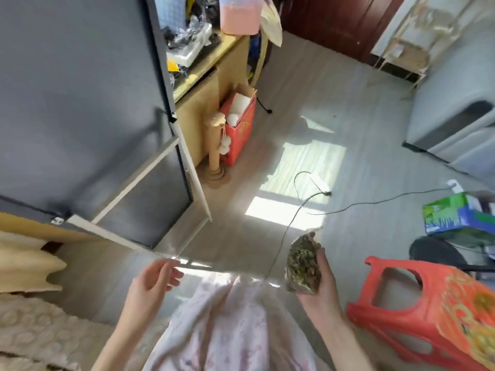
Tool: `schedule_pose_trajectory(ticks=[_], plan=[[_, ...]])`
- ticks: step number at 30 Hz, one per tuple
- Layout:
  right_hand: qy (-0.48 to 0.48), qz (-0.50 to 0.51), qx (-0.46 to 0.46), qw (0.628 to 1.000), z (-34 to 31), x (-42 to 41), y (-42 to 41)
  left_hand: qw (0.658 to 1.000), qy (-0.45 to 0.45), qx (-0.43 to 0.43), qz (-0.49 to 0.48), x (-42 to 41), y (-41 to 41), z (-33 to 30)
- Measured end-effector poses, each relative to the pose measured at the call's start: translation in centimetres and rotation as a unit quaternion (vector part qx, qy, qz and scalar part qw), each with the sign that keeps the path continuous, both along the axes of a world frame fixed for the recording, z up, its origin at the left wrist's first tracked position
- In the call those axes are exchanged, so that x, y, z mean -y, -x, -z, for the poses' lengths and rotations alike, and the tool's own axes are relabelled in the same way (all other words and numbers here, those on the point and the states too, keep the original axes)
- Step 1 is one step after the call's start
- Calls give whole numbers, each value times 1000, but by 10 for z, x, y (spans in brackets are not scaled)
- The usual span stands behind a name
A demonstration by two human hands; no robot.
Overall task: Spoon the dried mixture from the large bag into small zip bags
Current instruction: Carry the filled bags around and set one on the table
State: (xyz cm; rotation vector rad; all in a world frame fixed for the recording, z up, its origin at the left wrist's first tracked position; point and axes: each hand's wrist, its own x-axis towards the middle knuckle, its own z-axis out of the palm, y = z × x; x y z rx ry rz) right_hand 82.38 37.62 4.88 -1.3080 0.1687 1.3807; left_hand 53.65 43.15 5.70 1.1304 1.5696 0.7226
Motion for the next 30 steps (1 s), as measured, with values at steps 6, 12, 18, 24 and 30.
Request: schedule_pose_trajectory(ticks=[6,12,18,24,30], plan=[[3,90,29,996,4,-13,-49,997,41,-29,62,-57,-50,21],[27,167,14,985,13,-81,-107,996,35,-13,85,-148,-125,35],[-6,237,3,972,16,-177,-178,976,39,-47,208,-283,-223,29],[-40,272,22,961,2,-249,-248,928,-34,-85,361,-404,-334,-6],[-46,291,17,956,0,-297,-311,942,-64,-10,329,-470,-434,-14]])
